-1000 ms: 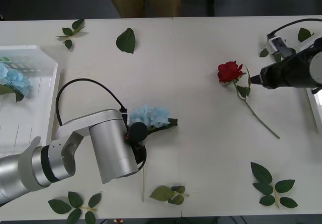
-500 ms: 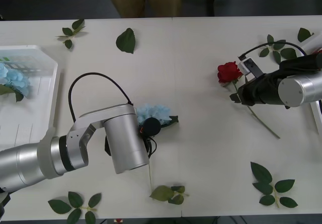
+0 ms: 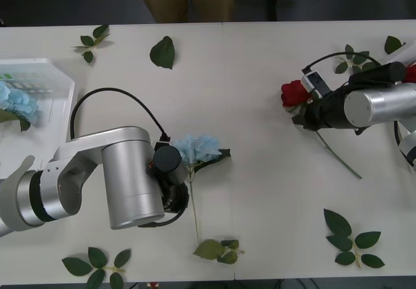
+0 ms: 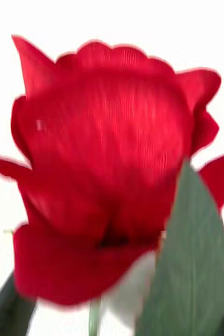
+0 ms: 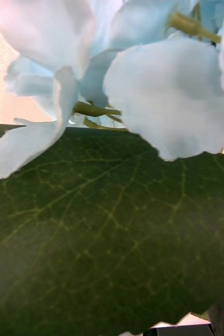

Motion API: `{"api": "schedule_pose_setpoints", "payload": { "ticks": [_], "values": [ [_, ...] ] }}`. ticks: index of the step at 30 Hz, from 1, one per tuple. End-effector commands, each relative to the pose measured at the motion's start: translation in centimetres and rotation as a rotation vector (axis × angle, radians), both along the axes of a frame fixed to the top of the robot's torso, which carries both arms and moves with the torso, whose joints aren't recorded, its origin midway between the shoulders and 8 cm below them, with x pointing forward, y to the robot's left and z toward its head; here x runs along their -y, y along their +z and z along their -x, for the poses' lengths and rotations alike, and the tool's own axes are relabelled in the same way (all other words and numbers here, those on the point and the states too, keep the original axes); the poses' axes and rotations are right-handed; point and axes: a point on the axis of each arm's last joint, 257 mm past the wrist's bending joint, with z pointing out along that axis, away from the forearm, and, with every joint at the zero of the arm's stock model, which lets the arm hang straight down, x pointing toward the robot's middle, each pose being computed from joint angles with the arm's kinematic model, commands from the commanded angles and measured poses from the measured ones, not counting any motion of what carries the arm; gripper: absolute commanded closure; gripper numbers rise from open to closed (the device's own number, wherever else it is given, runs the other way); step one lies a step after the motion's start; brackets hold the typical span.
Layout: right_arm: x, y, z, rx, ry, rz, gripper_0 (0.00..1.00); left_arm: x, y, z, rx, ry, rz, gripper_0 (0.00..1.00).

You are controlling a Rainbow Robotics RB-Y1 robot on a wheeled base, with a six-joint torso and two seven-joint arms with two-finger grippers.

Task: Place the red flowers into the right box and the blue flowers into the left box. If a person shows an open palm, hand one flower to the person first, then continue sorting.

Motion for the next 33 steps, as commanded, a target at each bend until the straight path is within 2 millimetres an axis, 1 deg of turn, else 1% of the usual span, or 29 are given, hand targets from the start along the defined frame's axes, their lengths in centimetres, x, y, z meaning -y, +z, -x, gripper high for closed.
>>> {"api": "schedule_pose_setpoints", "payload": {
  "ticks": [1, 2, 3, 4, 9, 13, 16, 18, 20, 21, 25, 26, 28, 30, 31, 32, 33],
  "values": [
    [-2.5, 2.5, -1.9, 0.049, 0.017, -0.023, 0.79, 2.5, 2.4, -1.7, 0.058, -0.030, 0.032, 0.00],
    [-2.4, 2.5, -2.0, 0.049, 0.016, -0.023, 0.97, 3.0, 2.2, -1.9, 0.062, -0.024, 0.035, 0.00],
    [-2.4, 2.5, -2.0, 0.050, 0.015, -0.024, 1.00, 3.4, 2.1, -2.1, 0.066, -0.020, 0.037, 0.00],
    [-2.4, 2.5, -2.0, 0.050, 0.012, -0.027, 1.00, 4.0, 1.8, -2.4, 0.071, -0.012, 0.041, 0.00],
    [-2.3, 2.5, -1.9, 0.048, 0.010, -0.028, 1.00, 5.8, 1.1, -3.4, 0.083, 0.002, 0.066, 0.00],
    [-2.3, 2.5, -2.0, 0.048, 0.004, -0.034, 1.00, 6.9, 0.3, -3.8, 0.097, -0.010, 0.075, 0.00],
    [-1.5, 3.2, -2.3, 0.056, -0.015, -0.050, 1.00, 7.3, -0.5, -4.0, 0.118, -0.026, 0.061, 0.00],
    [-0.6, 4.1, -2.3, 0.044, -0.041, -0.086, 1.00, 7.6, -1.0, -4.0, 0.131, -0.032, 0.056, 0.00],
    [0.8, 5.9, -2.3, 0.031, -0.068, -0.129, 1.00, 7.6, -1.2, -4.1, 0.136, -0.034, 0.052, 0.00],
    [1.3, 6.4, -2.1, 0.024, -0.075, -0.141, 1.00, 7.6, -1.2, -4.0, 0.137, -0.035, 0.053, 0.00],
    [5.2, 12.0, -1.2, -0.014, -0.116, -0.231, 1.00, 7.3, -1.7, -3.8, 0.147, -0.049, 0.032, 0.00],
    [5.8, 12.6, -1.0, -0.022, -0.121, -0.233, 1.00, 7.3, -1.8, -3.9, 0.155, -0.053, 0.026, 0.00],
    [8.1, 15.4, -0.4, -0.034, -0.140, -0.233, 1.00, 7.0, -2.0, -4.1, 0.192, -0.075, -0.004, 0.00],
    [10.4, 17.6, 0.0, -0.031, -0.165, -0.217, 1.00, 6.7, -2.3, -4.1, 0.197, -0.074, -0.016, 0.00],
    [12.1, 18.9, 0.2, -0.022, -0.182, -0.193, 1.00, 6.6, -2.4, -4.1, 0.197, -0.076, -0.019, 0.15],
    [13.5, 20.0, 0.3, -0.009, -0.199, -0.174, 1.00, 6.6, -2.4, -4.1, 0.195, -0.073, -0.019, 0.50],
    [15.4, 21.2, 0.5, 0.010, -0.225, -0.144, 1.00, 6.5, -2.5, -3.9, 0.188, -0.071, -0.018, 0.89]
  ]
}}
